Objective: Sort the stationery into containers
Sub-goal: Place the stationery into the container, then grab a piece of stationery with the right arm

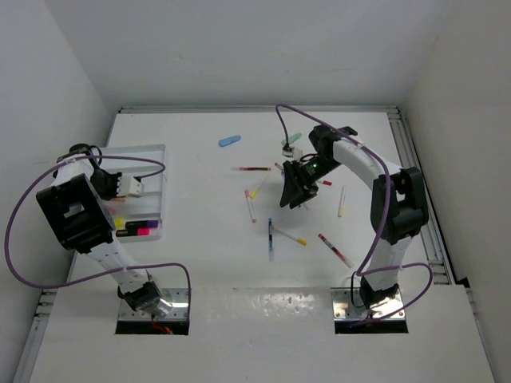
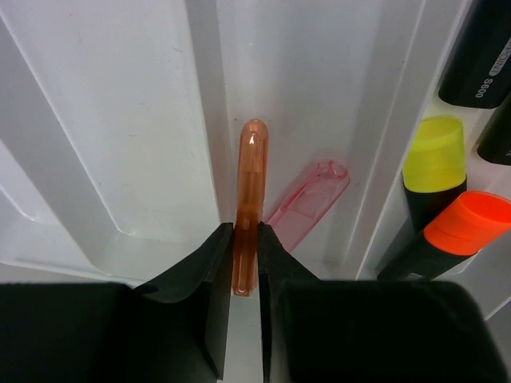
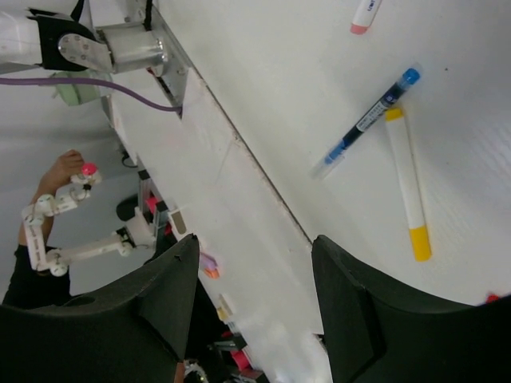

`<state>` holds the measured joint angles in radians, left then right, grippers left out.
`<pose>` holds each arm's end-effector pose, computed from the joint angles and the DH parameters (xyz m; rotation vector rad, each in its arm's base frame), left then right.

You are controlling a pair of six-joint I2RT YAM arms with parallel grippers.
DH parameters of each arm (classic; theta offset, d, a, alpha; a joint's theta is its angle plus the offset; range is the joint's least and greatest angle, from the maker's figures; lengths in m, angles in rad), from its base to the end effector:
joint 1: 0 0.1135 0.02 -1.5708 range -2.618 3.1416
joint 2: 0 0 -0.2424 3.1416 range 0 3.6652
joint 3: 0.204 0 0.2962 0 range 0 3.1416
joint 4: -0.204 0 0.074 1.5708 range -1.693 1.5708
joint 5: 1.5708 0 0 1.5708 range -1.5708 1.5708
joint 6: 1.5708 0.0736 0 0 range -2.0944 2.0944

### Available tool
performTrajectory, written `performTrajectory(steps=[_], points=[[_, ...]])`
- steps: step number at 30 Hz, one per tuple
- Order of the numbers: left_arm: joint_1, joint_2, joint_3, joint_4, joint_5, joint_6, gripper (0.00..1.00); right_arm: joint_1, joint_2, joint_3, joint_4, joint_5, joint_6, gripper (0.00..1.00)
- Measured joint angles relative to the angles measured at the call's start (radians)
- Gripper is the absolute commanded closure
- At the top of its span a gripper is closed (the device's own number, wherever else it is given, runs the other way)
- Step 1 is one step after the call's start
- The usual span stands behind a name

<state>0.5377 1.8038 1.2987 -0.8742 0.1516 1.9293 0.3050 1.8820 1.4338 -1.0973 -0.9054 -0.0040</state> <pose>0.3379 0.1885 0.1174 1.8942 2.2348 0.1919 0.3495 0.1707 0.1532 0.4369 -2.6961 -1.3186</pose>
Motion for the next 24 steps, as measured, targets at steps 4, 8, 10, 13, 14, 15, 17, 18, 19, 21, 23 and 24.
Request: performTrajectory(steps=[4,8,10,13,14,15,17,18,19,21,23,24], points=[[0.002,0.001,0.000,0.002,-0.004,-0.002,0.58,-0.005,-0.002,0.006,0.014,0.062,-0.002,0.43],[0.002,0.000,0.004,-0.021,0.029,-0.026,0.40,-0.044,-0.010,0.012,0.053,0.154,0.000,0.45],[0.001,-0.009,0.007,-0.037,0.053,-0.040,0.40,-0.078,-0.008,0.039,0.067,0.204,0.001,0.46],[-0.010,-0.047,0.018,-0.087,0.106,-0.077,0.40,-0.141,0.027,0.199,0.063,0.290,-0.006,0.47],[-0.014,-0.060,0.028,-0.103,0.126,-0.087,0.40,-0.153,0.043,0.251,0.076,0.304,-0.012,0.47],[-0.023,-0.075,0.044,-0.125,0.153,-0.105,0.40,-0.172,0.074,0.337,0.089,0.333,-0.023,0.48],[-0.051,-0.111,0.096,-0.180,0.235,-0.154,0.39,-0.200,0.134,0.481,0.120,0.383,-0.051,0.48],[-0.068,-0.129,0.120,-0.201,0.275,-0.179,0.39,-0.212,0.165,0.543,0.140,0.407,-0.068,0.48],[-0.087,-0.149,0.140,-0.220,0.316,-0.203,0.39,-0.221,0.189,0.582,0.162,0.428,-0.088,0.47],[-0.132,-0.200,0.160,-0.259,0.405,-0.255,0.38,-0.231,0.234,0.616,0.220,0.462,-0.135,0.44],[-0.180,-0.248,0.159,-0.299,0.485,-0.318,0.38,-0.230,0.265,0.593,0.286,0.488,-0.177,0.32],[-0.199,-0.268,0.156,-0.311,0.519,-0.348,0.38,-0.226,0.280,0.575,0.315,0.502,-0.188,0.29]])
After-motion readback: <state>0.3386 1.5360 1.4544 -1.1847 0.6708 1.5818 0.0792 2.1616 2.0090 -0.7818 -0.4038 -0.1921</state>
